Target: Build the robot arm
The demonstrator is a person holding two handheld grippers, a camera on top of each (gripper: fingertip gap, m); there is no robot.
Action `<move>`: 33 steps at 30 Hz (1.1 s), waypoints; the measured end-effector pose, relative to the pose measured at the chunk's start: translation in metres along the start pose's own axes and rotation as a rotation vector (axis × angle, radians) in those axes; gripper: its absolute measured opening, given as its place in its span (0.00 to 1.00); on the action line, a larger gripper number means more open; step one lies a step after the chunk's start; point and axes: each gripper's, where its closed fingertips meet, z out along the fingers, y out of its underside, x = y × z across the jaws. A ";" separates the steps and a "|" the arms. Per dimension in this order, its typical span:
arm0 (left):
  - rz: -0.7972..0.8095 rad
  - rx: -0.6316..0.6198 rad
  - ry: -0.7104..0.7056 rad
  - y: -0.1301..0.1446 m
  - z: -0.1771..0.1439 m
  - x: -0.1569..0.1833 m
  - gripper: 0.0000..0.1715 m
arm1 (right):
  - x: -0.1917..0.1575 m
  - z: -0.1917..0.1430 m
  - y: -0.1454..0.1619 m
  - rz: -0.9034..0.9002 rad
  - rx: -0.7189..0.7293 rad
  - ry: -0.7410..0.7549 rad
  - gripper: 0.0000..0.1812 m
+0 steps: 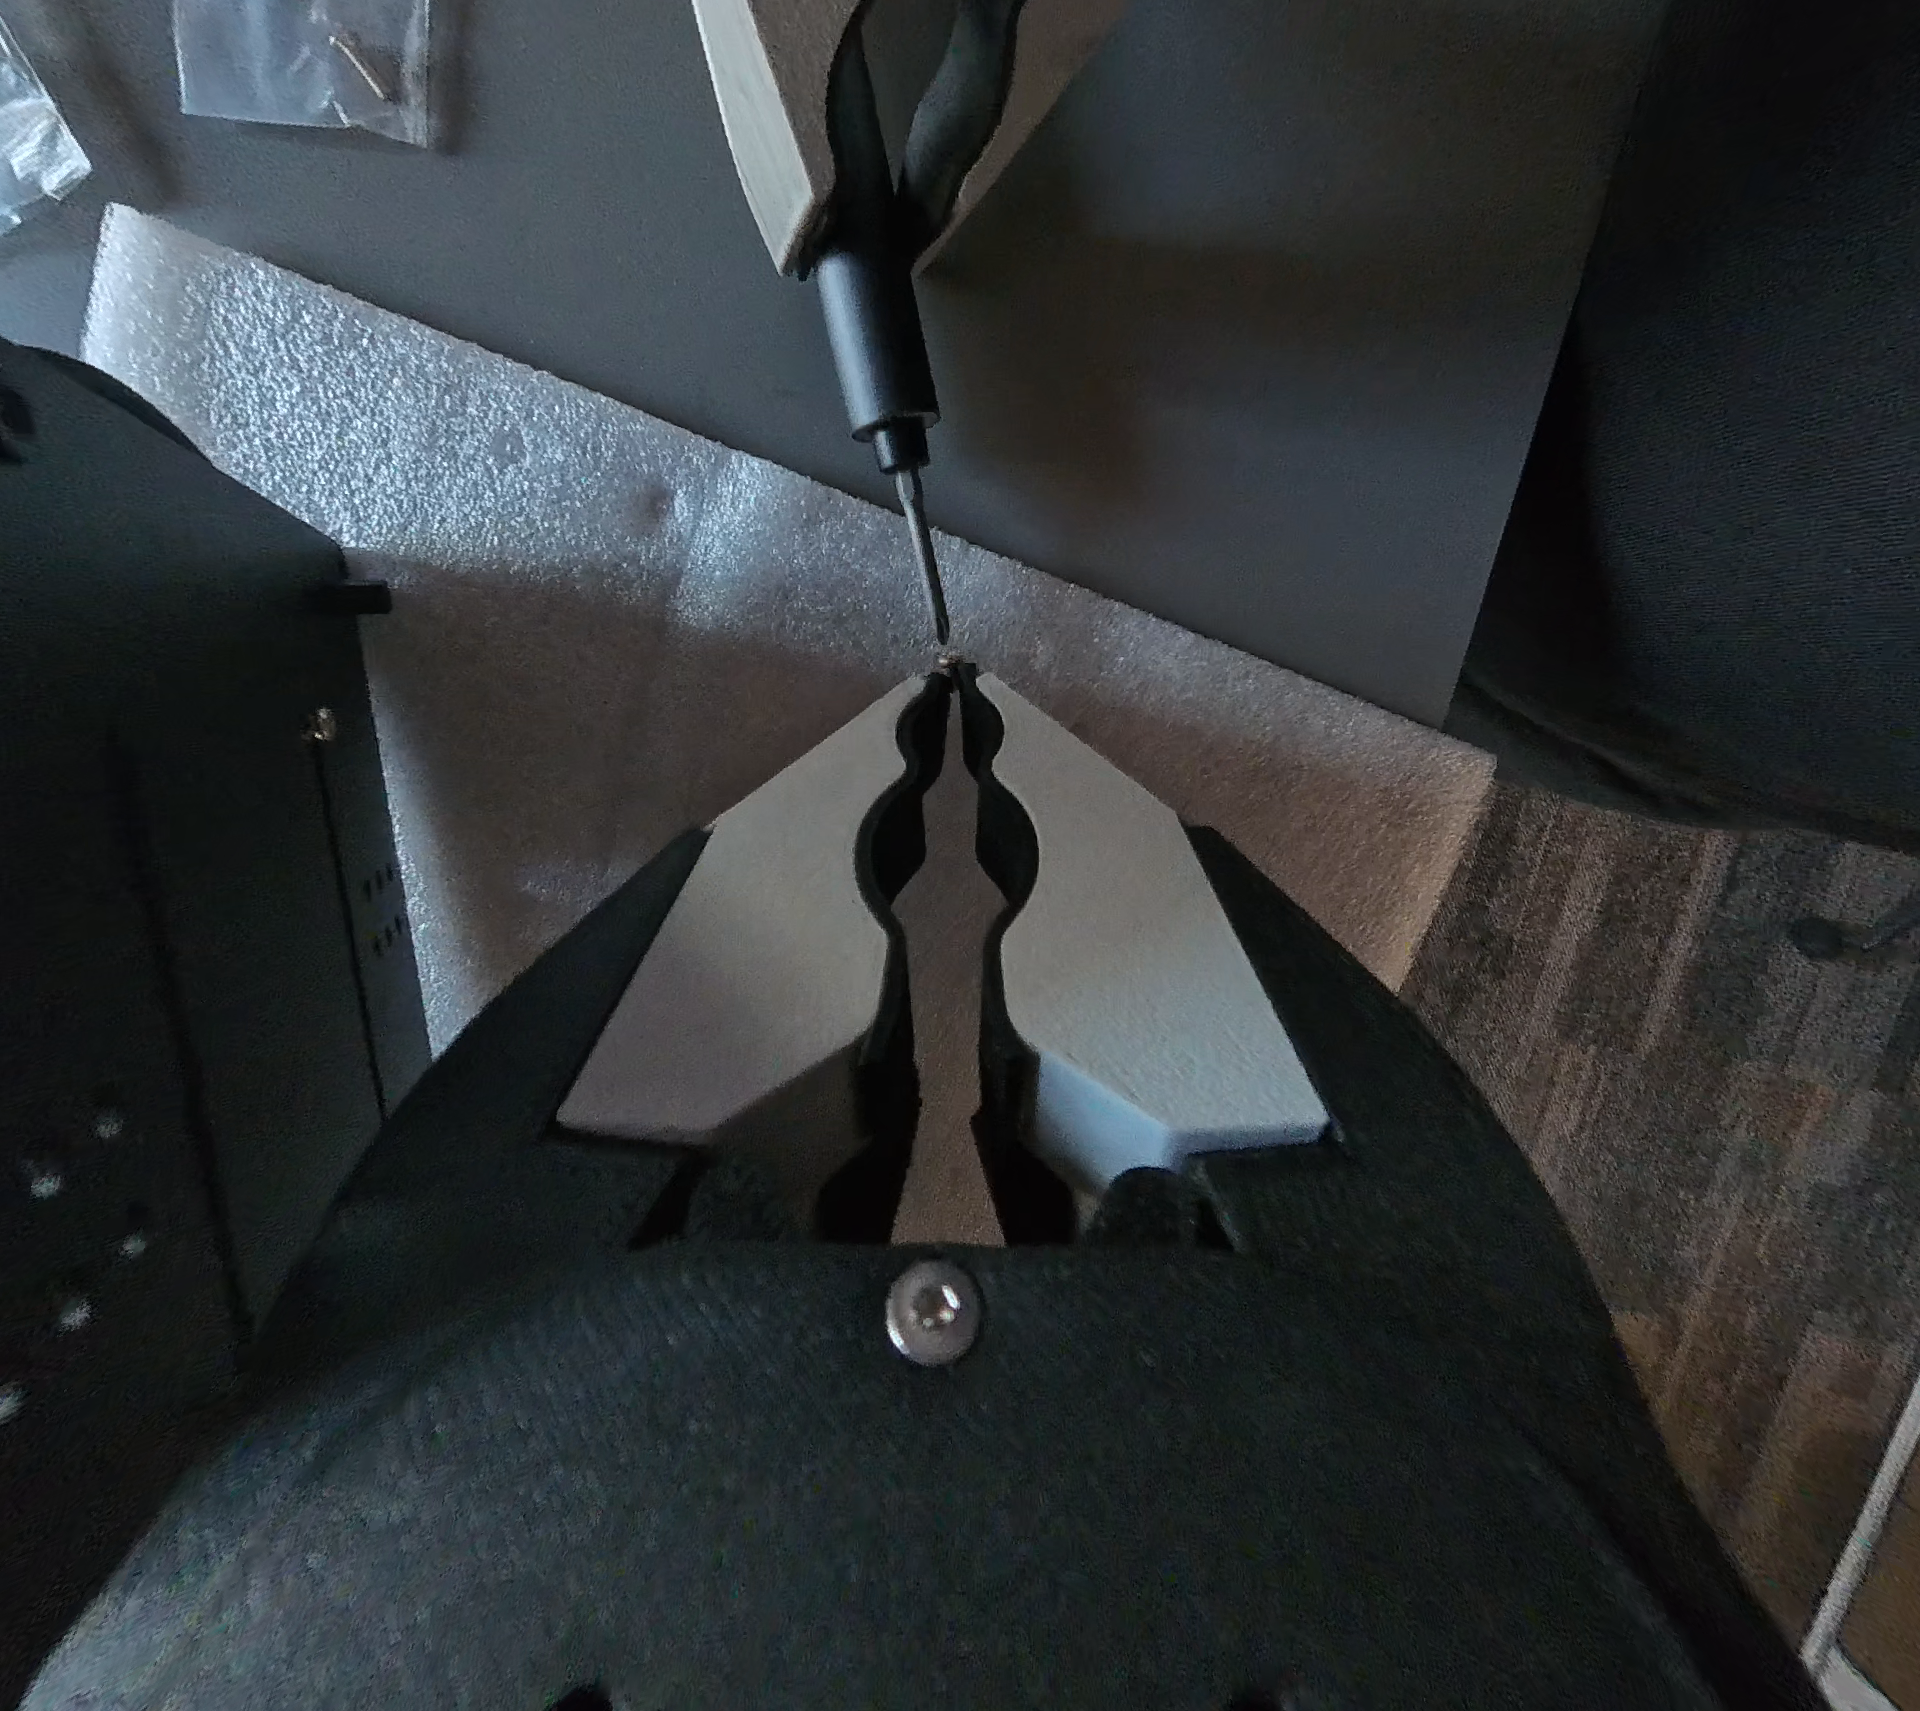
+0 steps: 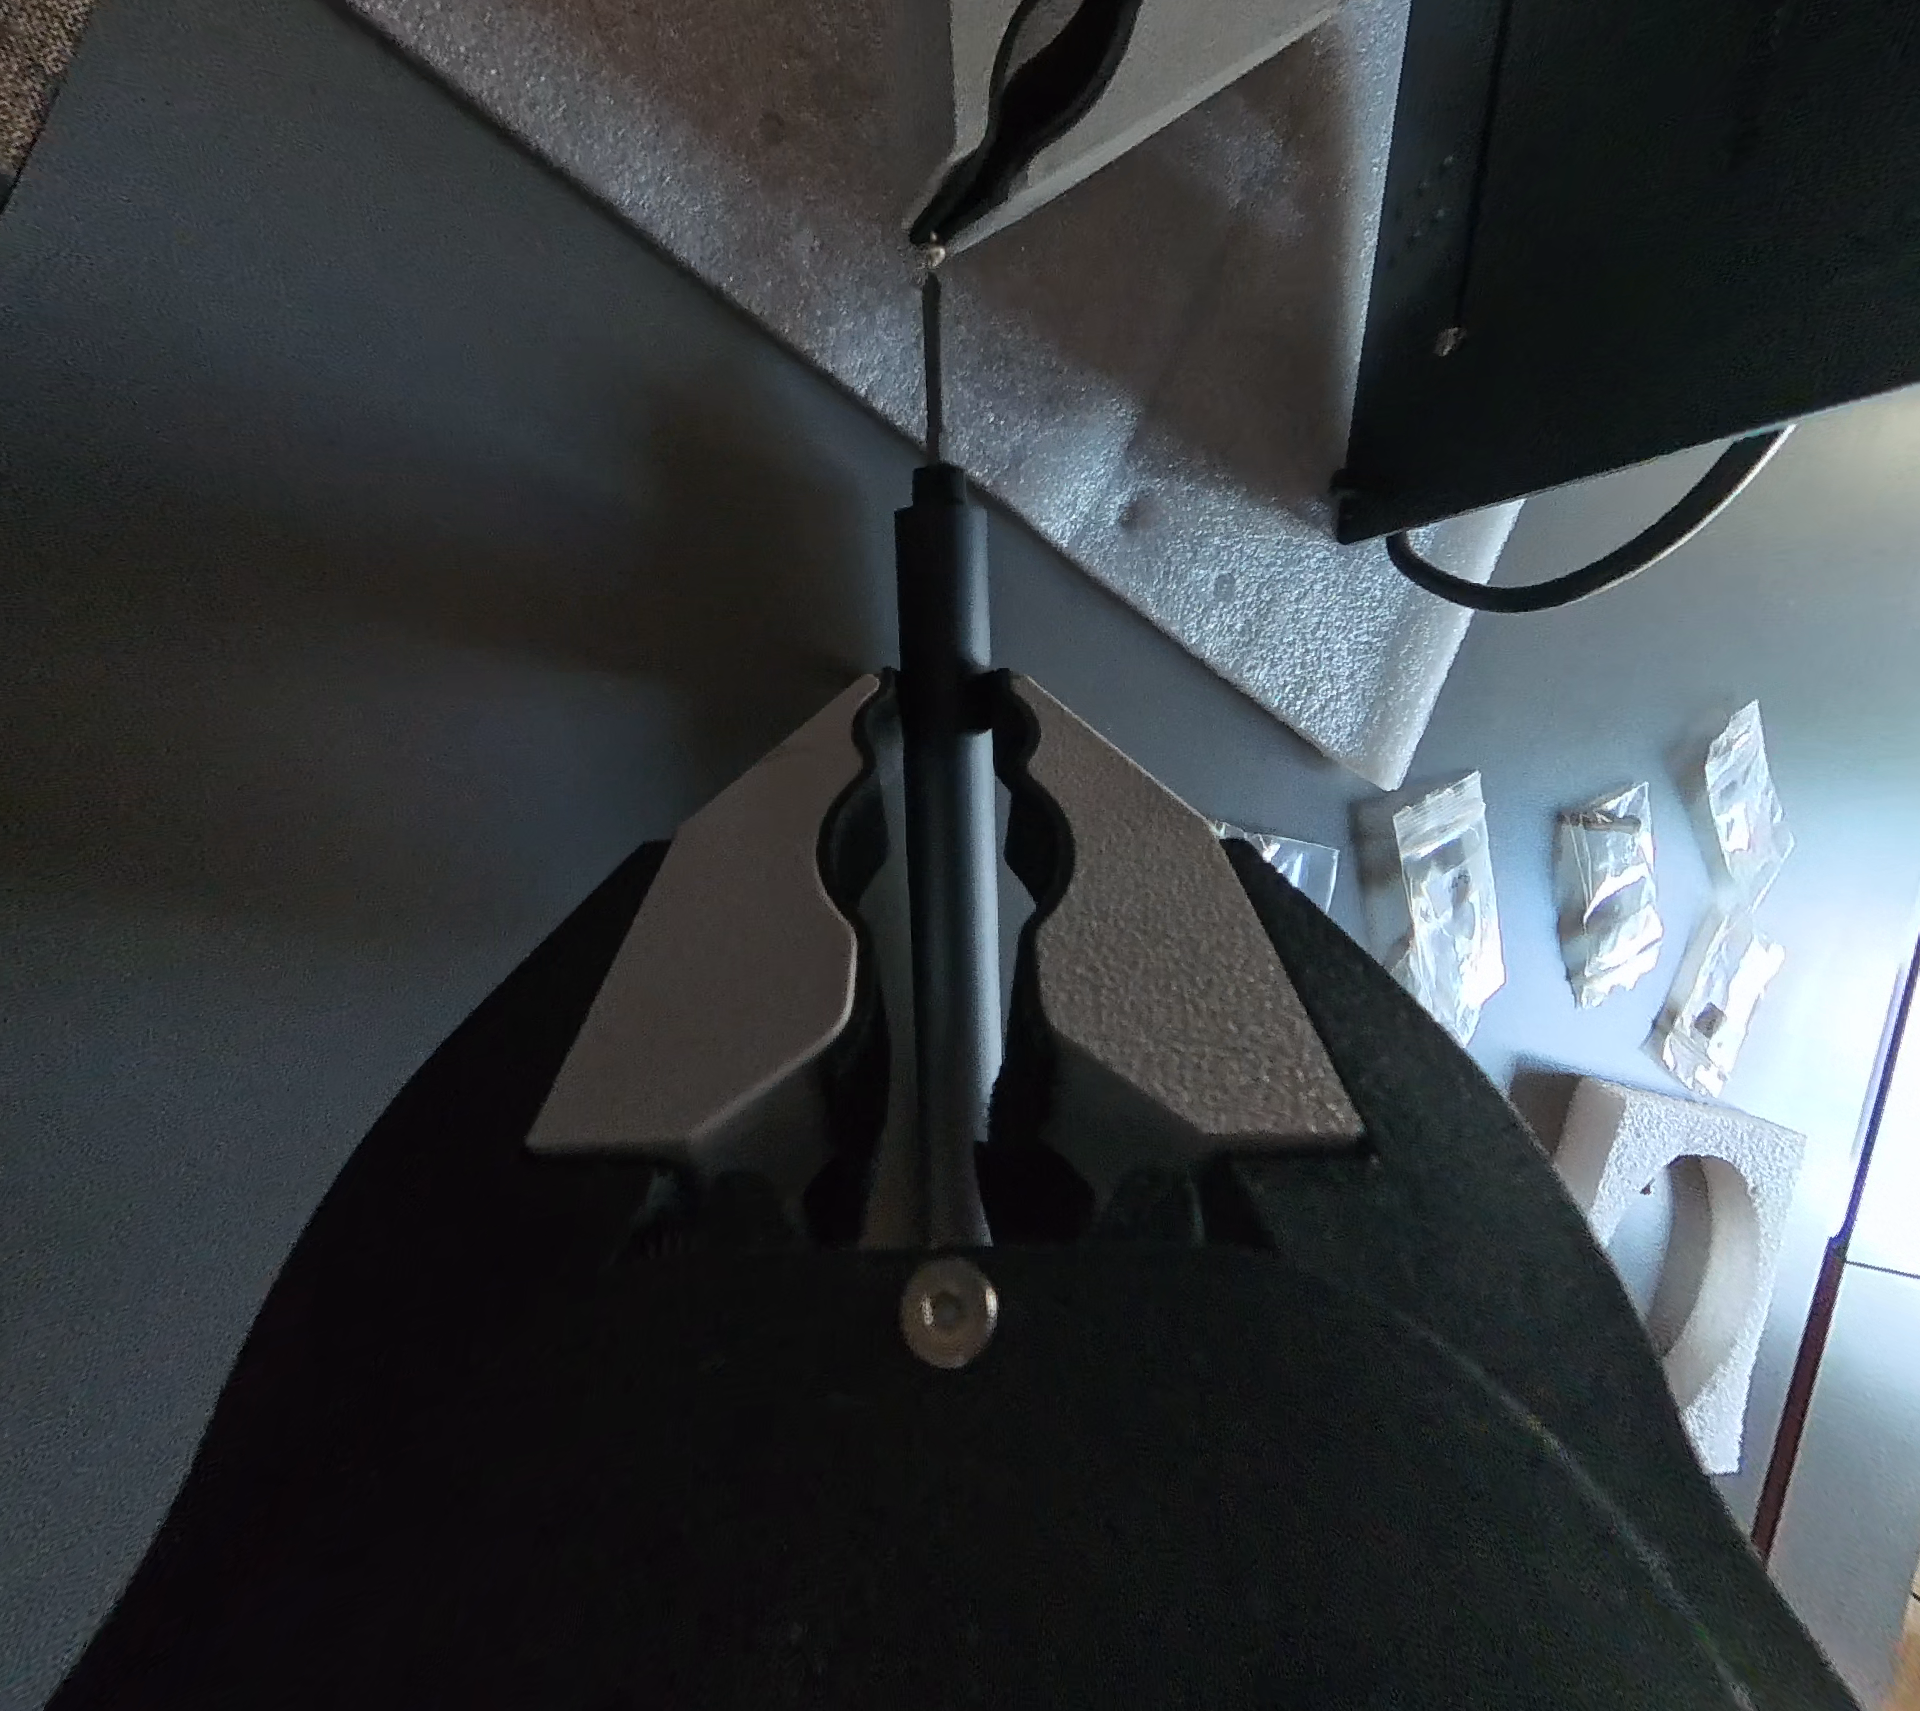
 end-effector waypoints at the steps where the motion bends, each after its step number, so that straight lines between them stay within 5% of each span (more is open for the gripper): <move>1: 0.001 -0.003 -0.005 0.000 0.000 -0.001 0.00 | 0.000 0.000 0.000 0.000 -0.001 -0.001 0.09; 20: 0.011 -0.034 0.029 0.000 0.000 0.003 0.00 | -0.001 0.000 -0.003 -0.006 -0.004 -0.005 0.09; 33: -0.107 -0.181 0.168 0.005 -0.004 0.013 0.00 | -0.010 -0.002 -0.012 -0.015 0.014 0.026 0.09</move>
